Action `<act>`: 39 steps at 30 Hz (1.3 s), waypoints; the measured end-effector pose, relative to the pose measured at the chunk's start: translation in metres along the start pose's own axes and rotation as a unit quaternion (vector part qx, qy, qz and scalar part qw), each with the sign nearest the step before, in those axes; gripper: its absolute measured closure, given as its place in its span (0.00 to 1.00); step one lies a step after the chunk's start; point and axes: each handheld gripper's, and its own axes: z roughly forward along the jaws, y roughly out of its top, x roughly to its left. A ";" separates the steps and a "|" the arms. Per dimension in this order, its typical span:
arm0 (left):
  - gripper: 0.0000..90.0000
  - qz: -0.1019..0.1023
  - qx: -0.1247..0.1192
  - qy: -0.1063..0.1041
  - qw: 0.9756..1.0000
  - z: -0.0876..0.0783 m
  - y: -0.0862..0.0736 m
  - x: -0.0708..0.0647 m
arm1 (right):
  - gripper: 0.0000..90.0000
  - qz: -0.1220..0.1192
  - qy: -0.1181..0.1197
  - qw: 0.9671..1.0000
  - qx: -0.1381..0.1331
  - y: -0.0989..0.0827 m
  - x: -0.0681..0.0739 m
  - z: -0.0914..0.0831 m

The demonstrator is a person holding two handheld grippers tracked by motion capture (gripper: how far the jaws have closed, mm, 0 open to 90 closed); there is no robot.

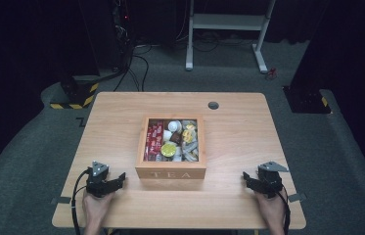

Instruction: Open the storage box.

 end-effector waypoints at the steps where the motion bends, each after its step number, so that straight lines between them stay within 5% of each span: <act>1: 0.33 0.004 -0.005 -0.006 1.000 -0.003 -0.002 -0.003 | 0.37 0.000 0.000 1.000 0.000 0.000 0.000 0.000; 8: 0.39 0.017 -0.017 -0.026 0.999 -0.014 -0.004 -0.006 | 0.37 0.000 0.000 1.000 0.000 0.000 0.000 0.000; 21: 0.53 0.007 -0.043 -0.070 0.997 -0.031 -0.005 -0.018 | 0.37 0.000 0.000 1.000 0.000 0.000 0.000 0.000; 30: 0.56 0.023 -0.045 -0.110 0.993 -0.035 -0.007 -0.033 | 0.36 0.000 0.001 1.000 0.000 0.000 0.000 0.000; 34: 0.56 0.038 -0.050 -0.134 0.989 -0.036 -0.007 -0.044 | 0.36 0.000 0.001 1.000 0.000 0.000 0.000 0.000; 39: 0.59 0.058 -0.050 -0.140 0.987 -0.032 -0.006 -0.055 | 0.36 0.000 0.001 1.000 0.000 0.000 0.000 0.000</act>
